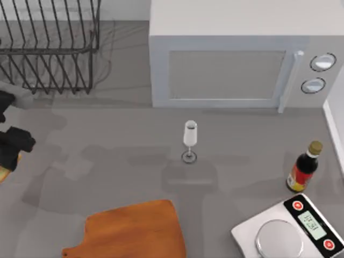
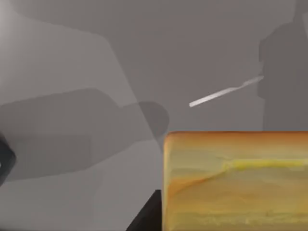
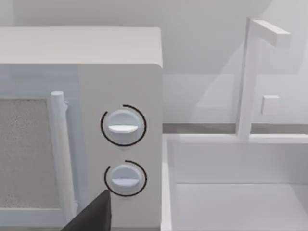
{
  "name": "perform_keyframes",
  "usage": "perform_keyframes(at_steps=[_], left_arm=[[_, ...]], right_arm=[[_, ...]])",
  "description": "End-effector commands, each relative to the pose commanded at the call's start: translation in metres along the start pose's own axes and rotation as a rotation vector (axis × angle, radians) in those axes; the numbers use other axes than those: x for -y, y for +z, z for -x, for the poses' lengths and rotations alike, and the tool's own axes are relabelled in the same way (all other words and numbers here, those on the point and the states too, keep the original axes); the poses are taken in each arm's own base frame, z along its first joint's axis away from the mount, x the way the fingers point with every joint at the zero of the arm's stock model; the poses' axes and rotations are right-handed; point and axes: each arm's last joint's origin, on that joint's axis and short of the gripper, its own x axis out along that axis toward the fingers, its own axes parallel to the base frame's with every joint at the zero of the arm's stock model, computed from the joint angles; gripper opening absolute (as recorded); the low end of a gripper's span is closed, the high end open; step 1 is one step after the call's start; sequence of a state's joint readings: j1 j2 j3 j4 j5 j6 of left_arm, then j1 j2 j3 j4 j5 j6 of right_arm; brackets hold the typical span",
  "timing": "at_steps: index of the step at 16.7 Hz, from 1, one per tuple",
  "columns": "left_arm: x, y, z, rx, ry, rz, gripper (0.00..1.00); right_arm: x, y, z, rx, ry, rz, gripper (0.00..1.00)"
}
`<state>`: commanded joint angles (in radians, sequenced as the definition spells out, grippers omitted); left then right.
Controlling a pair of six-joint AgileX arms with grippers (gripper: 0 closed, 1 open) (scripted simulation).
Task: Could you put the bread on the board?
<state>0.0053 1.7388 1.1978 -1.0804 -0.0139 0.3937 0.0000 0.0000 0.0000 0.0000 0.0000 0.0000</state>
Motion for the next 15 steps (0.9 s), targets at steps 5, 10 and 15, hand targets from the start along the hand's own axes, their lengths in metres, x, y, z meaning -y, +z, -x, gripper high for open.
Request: perform_keyframes(at_steps=[5, 10, 15], left_arm=[[0.031, 0.003, -0.020, -0.059, 0.015, 0.505, 0.00], [0.073, 0.000, -0.037, -0.110, 0.069, 1.030, 0.00], [0.122, -0.006, -0.041, -0.103, 0.125, 1.440, 0.00]], right_arm=[[0.000, 0.000, 0.000, 0.000, 0.000, 0.000, 1.00], [0.000, 0.000, 0.000, 0.000, 0.000, 0.000, 1.00], [0.000, 0.000, 0.000, 0.000, 0.000, 0.000, 1.00]])
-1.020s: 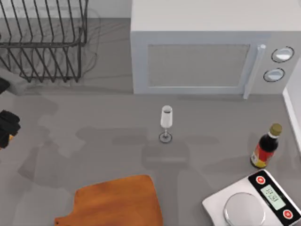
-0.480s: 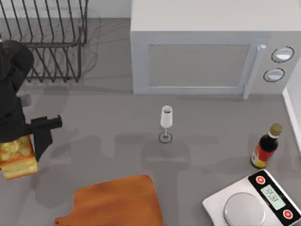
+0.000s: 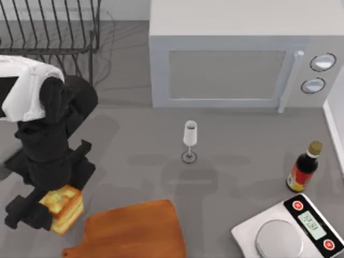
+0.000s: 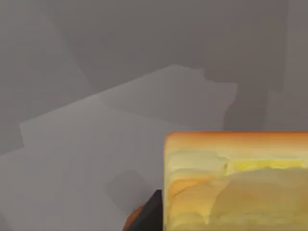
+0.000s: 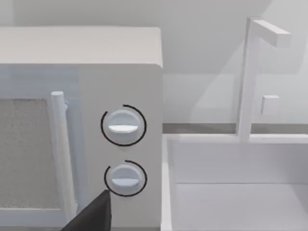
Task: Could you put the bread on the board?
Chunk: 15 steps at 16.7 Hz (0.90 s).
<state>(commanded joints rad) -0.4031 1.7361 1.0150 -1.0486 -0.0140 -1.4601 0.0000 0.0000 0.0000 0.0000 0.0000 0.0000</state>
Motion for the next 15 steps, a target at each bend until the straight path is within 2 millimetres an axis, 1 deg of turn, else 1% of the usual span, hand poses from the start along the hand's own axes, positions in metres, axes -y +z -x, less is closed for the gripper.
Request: perform_keyframes(at_steps=[4, 9, 12, 15], left_arm=[[-0.003, -0.039, 0.003, 0.015, -0.023, 0.226, 0.00], [-0.011, -0.079, 0.019, 0.002, -0.117, 0.415, 0.00], [-0.015, -0.095, 0.028, -0.019, -0.168, 0.476, 0.00], [-0.018, -0.103, 0.034, -0.032, -0.195, 0.496, 0.00]], right_arm=[[0.000, 0.000, 0.000, 0.000, 0.000, 0.000, 1.00], [0.000, 0.000, 0.000, 0.000, 0.000, 0.000, 1.00], [0.000, 0.000, 0.000, 0.000, 0.000, 0.000, 1.00], [0.000, 0.000, 0.000, 0.000, 0.000, 0.000, 1.00]])
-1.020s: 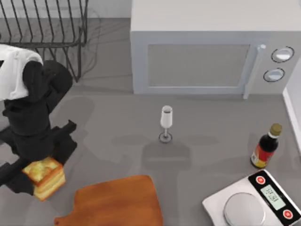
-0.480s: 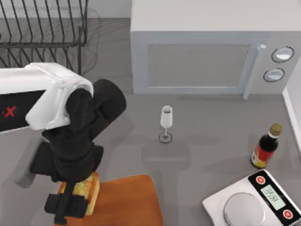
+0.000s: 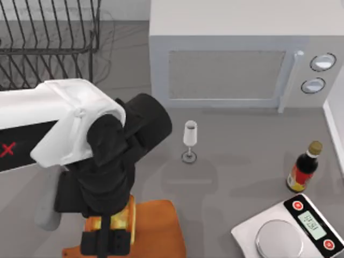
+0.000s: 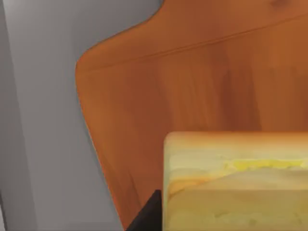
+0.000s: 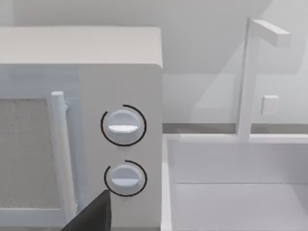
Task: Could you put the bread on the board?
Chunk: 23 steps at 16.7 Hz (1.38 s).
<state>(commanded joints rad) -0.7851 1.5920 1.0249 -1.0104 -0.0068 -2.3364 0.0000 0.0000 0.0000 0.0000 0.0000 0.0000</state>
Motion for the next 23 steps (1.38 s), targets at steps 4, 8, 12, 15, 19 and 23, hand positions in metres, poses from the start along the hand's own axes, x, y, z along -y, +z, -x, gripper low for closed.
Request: perform_keyframes(at_steps=[4, 8, 12, 15, 19, 23], left_arm=[[0.000, 0.000, 0.000, -0.001, -0.002, 0.001, 0.00], [0.000, 0.001, -0.003, 0.004, 0.006, 0.004, 0.00], [0.000, 0.000, -0.016, 0.006, 0.008, 0.002, 0.00], [0.000, -0.001, -0.026, -0.003, -0.002, -0.002, 0.00], [0.000, -0.002, -0.038, -0.011, -0.012, -0.001, 0.00], [-0.001, -0.001, -0.045, -0.001, -0.002, 0.001, 0.00]], right_arm=[[0.000, 0.000, 0.000, 0.000, 0.000, 0.000, 1.00], [0.000, 0.000, 0.000, 0.000, 0.000, 0.000, 1.00], [0.000, 0.000, 0.000, 0.000, 0.000, 0.000, 1.00], [0.000, 0.000, 0.000, 0.000, 0.000, 0.000, 1.00], [0.000, 0.000, 0.000, 0.000, 0.000, 0.000, 1.00], [0.000, 0.000, 0.000, 0.000, 0.000, 0.000, 1.00]])
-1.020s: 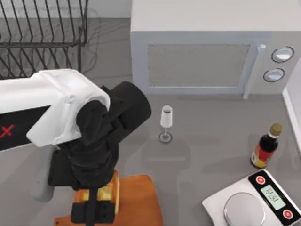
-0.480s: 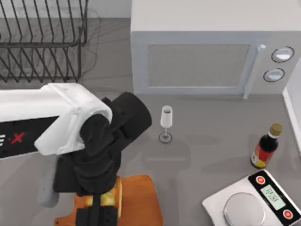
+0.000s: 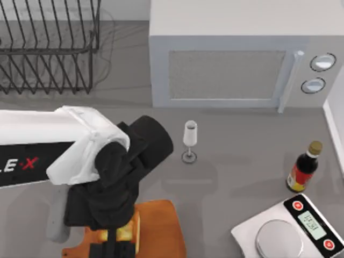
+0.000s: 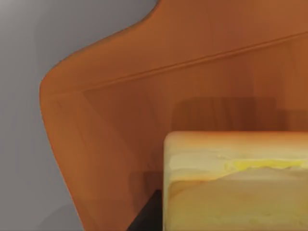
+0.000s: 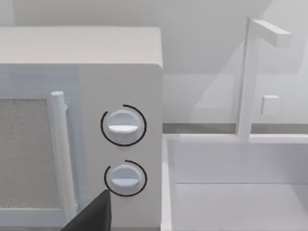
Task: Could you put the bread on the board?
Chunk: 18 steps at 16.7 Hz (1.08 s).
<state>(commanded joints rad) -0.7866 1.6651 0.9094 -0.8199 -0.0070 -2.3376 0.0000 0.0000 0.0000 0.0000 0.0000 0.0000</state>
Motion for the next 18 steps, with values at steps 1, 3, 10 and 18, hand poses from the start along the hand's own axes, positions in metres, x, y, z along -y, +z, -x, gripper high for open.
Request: perform_keyframes(at_steps=[1, 3, 10, 18], left_arm=[[0.0000, 0.0000, 0.0000, 0.000, 0.000, 0.000, 0.00], [0.0000, 0.0000, 0.0000, 0.000, 0.000, 0.000, 0.15], [0.0000, 0.0000, 0.0000, 0.000, 0.000, 0.000, 0.68], [0.0000, 0.0000, 0.0000, 0.000, 0.000, 0.000, 1.00]], right_arm=[[0.0000, 0.0000, 0.0000, 0.000, 0.000, 0.000, 1.00], [0.0000, 0.0000, 0.0000, 0.000, 0.000, 0.000, 1.00], [0.0000, 0.0000, 0.0000, 0.000, 0.000, 0.000, 1.00], [0.0000, 0.0000, 0.0000, 0.000, 0.000, 0.000, 1.00]])
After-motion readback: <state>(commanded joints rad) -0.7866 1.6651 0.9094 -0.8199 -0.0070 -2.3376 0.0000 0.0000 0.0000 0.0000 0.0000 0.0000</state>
